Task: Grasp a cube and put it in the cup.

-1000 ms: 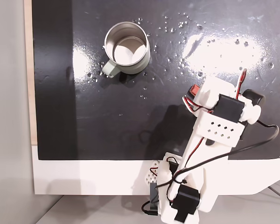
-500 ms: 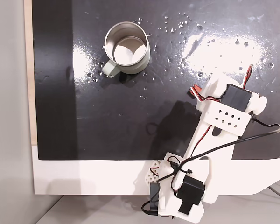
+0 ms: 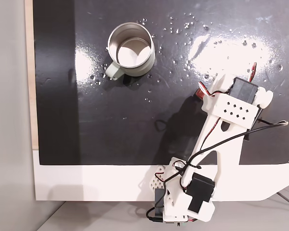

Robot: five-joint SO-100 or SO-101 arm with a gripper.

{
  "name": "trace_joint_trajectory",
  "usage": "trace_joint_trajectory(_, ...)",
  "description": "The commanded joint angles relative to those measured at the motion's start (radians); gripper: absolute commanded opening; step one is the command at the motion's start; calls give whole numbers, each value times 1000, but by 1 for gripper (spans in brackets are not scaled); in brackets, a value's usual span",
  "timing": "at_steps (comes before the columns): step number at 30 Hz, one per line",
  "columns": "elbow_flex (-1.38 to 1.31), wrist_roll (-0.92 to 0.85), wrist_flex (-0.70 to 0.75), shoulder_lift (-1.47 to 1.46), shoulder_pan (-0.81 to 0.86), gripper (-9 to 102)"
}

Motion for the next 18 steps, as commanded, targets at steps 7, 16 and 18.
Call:
trace_joint_trajectory(7, -57, -25, -35, -43, 15, 36)
trace_joint_trajectory(16, -35, -40, -115, -114, -11, 40)
trace_joint_trajectory(18, -26, -40, -133, -127, -18, 41)
